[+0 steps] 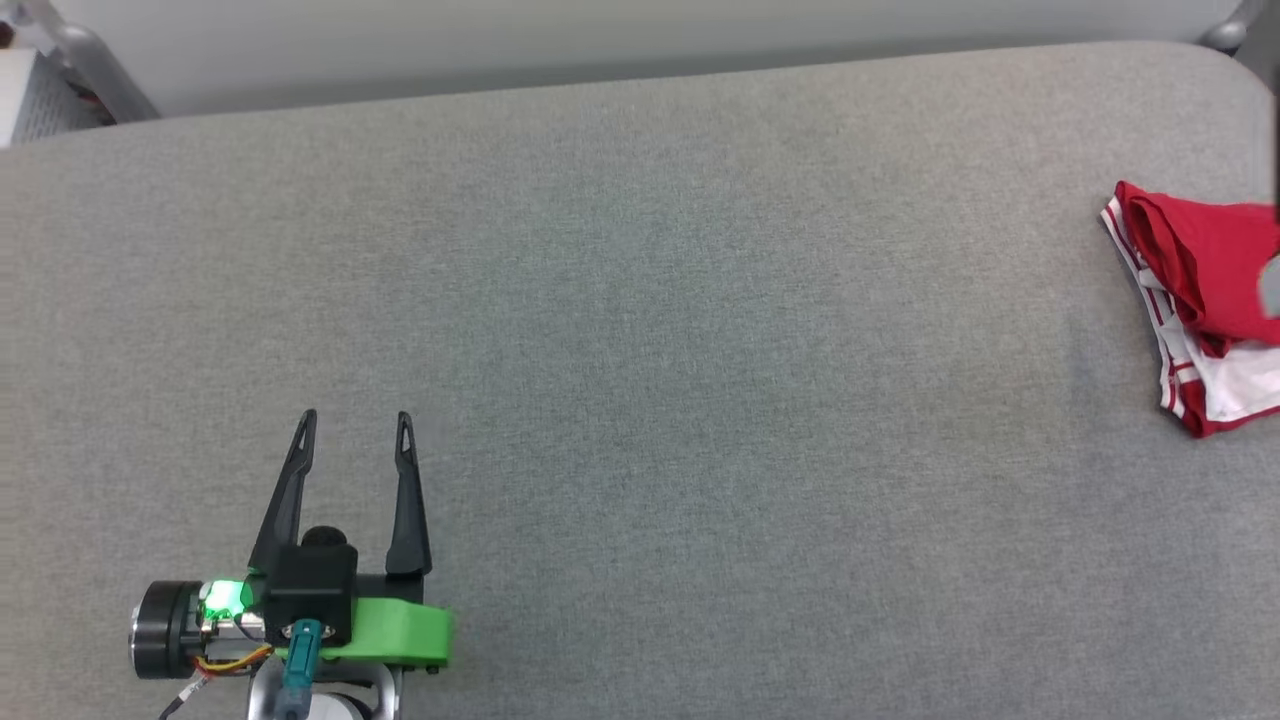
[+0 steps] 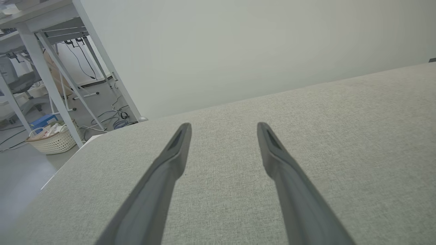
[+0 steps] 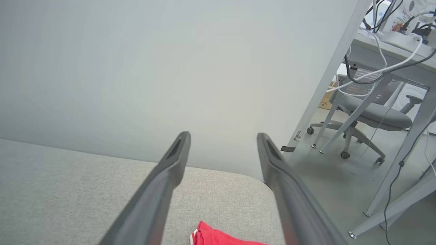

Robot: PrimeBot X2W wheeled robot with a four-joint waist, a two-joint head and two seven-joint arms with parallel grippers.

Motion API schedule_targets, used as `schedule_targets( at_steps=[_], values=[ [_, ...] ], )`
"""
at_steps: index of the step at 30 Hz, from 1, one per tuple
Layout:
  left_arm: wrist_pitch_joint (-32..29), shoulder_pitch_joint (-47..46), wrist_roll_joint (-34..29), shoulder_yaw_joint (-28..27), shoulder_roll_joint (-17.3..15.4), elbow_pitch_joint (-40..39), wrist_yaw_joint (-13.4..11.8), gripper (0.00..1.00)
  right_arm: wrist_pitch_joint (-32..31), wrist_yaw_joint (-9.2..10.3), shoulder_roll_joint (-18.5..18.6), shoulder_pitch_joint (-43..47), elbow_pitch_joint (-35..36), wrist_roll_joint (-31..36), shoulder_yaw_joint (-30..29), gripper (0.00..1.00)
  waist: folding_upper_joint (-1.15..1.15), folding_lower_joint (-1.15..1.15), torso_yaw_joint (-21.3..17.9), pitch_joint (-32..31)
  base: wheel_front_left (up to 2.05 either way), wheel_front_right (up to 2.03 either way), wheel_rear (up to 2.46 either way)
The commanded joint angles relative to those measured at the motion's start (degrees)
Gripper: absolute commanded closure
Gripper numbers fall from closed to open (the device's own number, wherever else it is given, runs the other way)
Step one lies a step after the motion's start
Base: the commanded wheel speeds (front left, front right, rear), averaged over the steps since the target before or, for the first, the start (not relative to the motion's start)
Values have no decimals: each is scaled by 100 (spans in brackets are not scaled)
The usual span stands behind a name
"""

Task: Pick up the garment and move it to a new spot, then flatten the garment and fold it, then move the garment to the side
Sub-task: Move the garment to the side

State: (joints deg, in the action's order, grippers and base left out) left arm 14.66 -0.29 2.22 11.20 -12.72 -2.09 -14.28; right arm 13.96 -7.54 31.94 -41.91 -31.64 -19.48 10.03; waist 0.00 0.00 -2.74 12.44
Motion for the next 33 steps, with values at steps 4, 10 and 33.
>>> schedule_targets(
  at_steps=[4, 10, 33],
  values=[
    [34, 162, 72, -84, 23, 112, 115, 0, 92, 5, -676, 770, 870, 350, -326, 0, 0, 0, 272, -544, 0, 0, 0],
    [34, 313, 66, -139, 95, 204, 204, 0, 102, 5, -1366, 1836, 2131, 754, -582, 0, 0, 0, 422, -835, 0, 0, 0],
    [34, 630, 29, -149, 309, 467, 540, 0, 104, 5, -2744, 4920, 3331, 1162, -1153, 0, 0, 0, 662, -1406, 0, 0, 0]
  ],
)
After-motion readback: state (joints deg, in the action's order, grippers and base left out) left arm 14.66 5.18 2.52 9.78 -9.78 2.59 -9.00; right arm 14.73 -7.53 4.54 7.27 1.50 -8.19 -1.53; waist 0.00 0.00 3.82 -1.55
